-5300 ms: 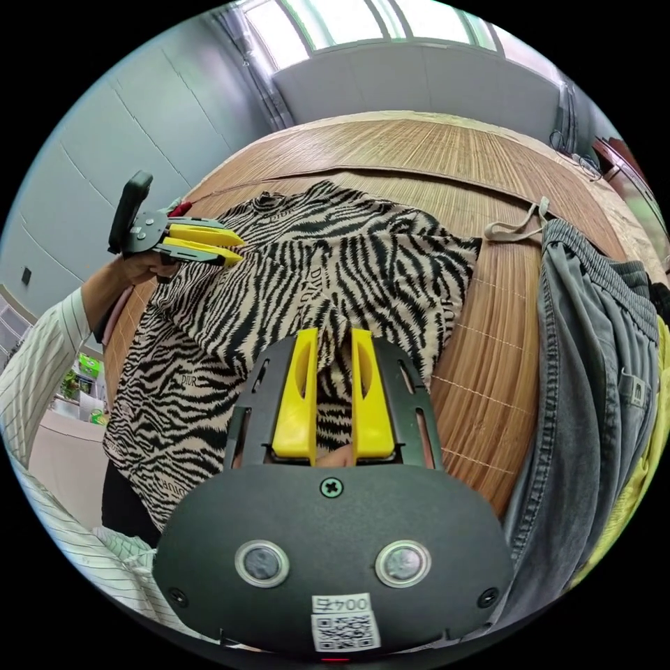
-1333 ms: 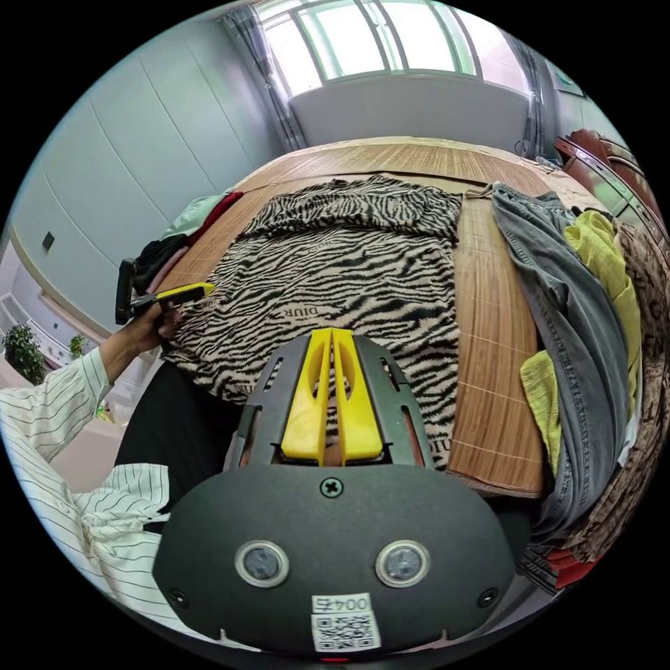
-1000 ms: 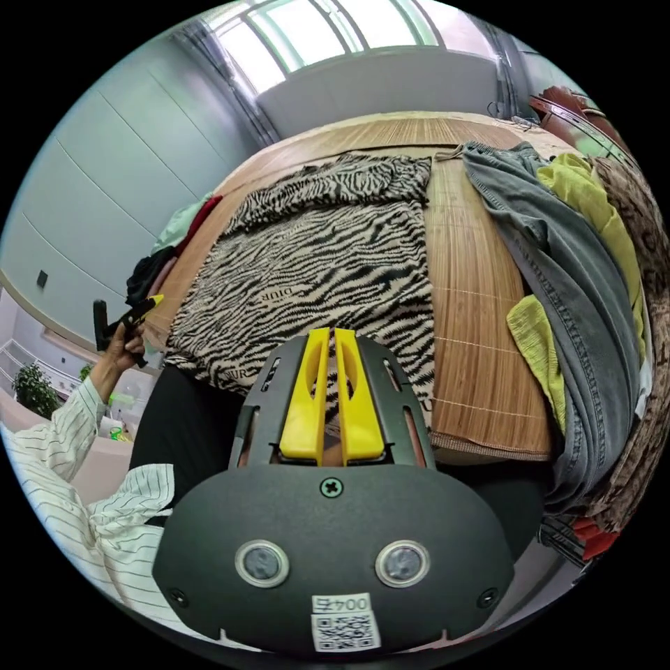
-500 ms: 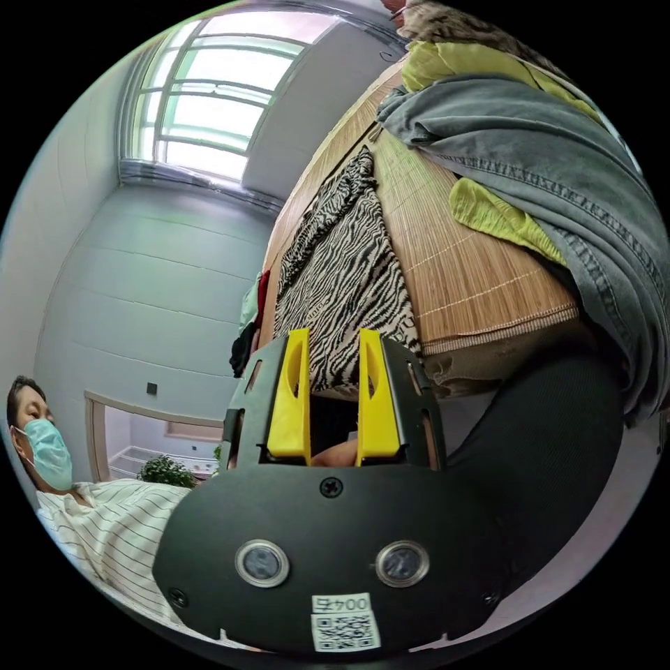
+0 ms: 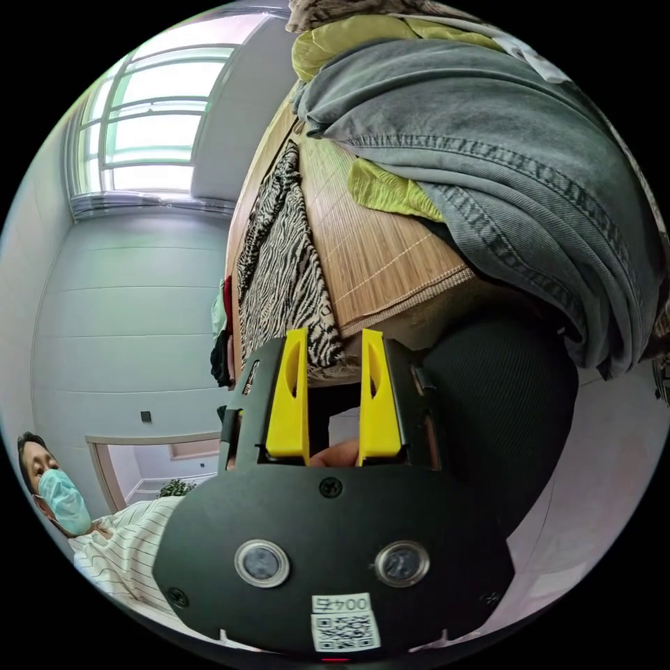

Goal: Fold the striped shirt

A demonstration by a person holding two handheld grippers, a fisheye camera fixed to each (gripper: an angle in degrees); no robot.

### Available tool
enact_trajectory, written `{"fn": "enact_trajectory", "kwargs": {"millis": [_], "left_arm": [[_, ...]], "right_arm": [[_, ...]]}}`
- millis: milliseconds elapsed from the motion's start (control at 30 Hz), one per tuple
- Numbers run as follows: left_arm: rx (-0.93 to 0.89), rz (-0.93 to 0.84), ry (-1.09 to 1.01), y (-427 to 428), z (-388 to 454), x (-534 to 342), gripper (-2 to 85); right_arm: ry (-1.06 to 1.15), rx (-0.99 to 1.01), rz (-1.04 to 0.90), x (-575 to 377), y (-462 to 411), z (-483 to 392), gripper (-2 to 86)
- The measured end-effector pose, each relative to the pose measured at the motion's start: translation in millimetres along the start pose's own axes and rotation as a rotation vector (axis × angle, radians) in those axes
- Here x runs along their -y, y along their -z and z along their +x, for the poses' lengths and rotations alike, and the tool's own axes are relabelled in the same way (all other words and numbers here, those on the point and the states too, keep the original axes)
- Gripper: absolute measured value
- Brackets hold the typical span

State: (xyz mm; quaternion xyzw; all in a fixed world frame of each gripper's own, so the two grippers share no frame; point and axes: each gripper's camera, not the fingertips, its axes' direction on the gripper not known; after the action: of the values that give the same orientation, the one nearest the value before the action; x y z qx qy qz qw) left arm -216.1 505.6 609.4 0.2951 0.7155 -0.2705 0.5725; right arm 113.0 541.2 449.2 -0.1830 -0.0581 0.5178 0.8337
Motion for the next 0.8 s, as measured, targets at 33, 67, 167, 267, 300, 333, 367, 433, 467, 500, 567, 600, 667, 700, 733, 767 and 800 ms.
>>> {"fn": "enact_trajectory", "kwargs": {"millis": [33, 67, 167, 267, 300, 333, 367, 433, 467, 500, 567, 600, 667, 700, 733, 767, 800], "left_arm": [[-0.014, 0.019, 0.008, 5, 0, 0, 4.5], [-0.028, 0.042, 0.022, 11, -1, -1, 4.0], [-0.053, 0.086, 0.052, 25, -3, -4, 3.5], [-0.079, 0.083, 0.07, 34, -5, -5, 3.3], [-0.082, 0.076, 0.073, 34, -5, -5, 3.3], [-0.086, 0.064, 0.079, 35, -6, -5, 3.3], [-0.09, 0.061, 0.082, 35, -6, -4, 3.2], [-0.102, 0.061, 0.084, 36, -6, -4, 3.2], [-0.114, 0.062, 0.085, 35, -6, -3, 3.2], [-0.12, 0.063, 0.085, 35, -6, -3, 3.1], [-0.136, 0.065, 0.089, 36, -5, -1, 3.1], [-0.138, 0.064, 0.09, 36, -5, -1, 3.1], [-0.146, 0.063, 0.1, 37, -6, 1, 3.1], [-0.148, 0.063, 0.104, 38, -6, 1, 3.1], [-0.152, 0.062, 0.112, 39, -7, 2, 3.1], [-0.156, 0.064, 0.118, 41, -6, 3, 3.1], [-0.16, 0.064, 0.12, 41, -6, 3, 3.1]], "right_arm": [[-0.005, -0.001, -0.011, 2, -2, 1, 12.0], [-0.006, -0.005, -0.035, 7, -7, 2, 12.2], [0.024, -0.024, -0.113, 19, -23, -1, 12.6], [0.038, -0.038, -0.174, 33, -36, -3, 12.8], [0.041, -0.052, -0.195, 39, -42, -4, 12.8], [0.044, -0.057, -0.207, 42, -45, -4, 12.8], [0.049, -0.067, -0.233, 47, -52, -5, 12.8], [0.06, -0.079, -0.261, 53, -61, -8, 12.7], [0.067, -0.089, -0.282, 57, -68, -9, 12.5], [0.073, -0.109, -0.287, 60, -73, -10, 12.3], [0.076, -0.146, -0.292, 64, -78, -11, 11.2], [0.074, -0.166, -0.297, 67, -80, -9, 9.8], [0.074, -0.162, -0.304, 68, -81, -5, 7.1], [0.096, -0.121, -0.303, 68, -79, -5, 5.0], [0.092, -0.103, -0.302, 68, -78, -4, 3.9], [0.098, -0.103, -0.289, 66, -77, -4, 2.3], [0.134, -0.122, -0.276, 63, -76, -8, 1.1]]}}
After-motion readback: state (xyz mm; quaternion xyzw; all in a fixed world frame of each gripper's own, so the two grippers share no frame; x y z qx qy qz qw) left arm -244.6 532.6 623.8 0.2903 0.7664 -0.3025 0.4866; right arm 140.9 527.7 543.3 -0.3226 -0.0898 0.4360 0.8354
